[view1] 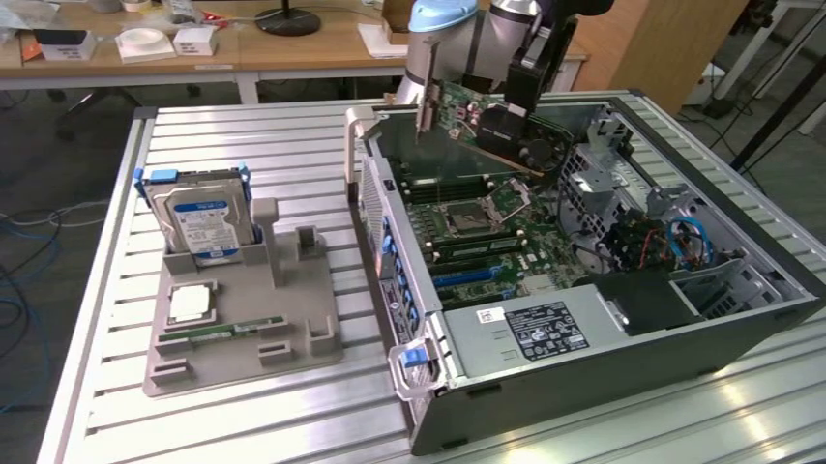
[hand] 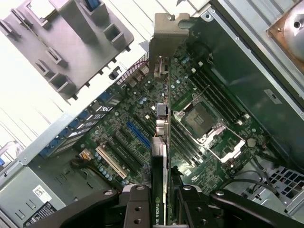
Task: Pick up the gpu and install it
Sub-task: 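Insert the gpu into the slot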
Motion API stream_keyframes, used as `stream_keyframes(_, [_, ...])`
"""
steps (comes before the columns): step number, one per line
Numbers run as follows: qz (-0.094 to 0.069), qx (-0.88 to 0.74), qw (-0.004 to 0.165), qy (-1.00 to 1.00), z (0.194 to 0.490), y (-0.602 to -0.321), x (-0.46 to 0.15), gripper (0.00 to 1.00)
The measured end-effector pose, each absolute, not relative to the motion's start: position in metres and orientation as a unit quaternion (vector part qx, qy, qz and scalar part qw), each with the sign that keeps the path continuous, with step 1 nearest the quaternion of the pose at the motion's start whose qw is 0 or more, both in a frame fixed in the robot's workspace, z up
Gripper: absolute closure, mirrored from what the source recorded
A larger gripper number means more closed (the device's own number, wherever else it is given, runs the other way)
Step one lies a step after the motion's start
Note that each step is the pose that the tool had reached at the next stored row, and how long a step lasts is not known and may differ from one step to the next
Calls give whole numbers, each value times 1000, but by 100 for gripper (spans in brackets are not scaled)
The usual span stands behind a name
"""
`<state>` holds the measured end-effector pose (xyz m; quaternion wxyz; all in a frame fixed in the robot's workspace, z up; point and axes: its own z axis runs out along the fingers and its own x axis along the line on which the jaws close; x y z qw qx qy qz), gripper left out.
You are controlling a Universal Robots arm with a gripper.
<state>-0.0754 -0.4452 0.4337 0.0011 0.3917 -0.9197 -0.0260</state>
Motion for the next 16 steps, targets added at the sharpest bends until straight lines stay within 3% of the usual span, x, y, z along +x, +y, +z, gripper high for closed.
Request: stream_keyframes(16, [-26,436,2,-900,434,-445,-75,74])
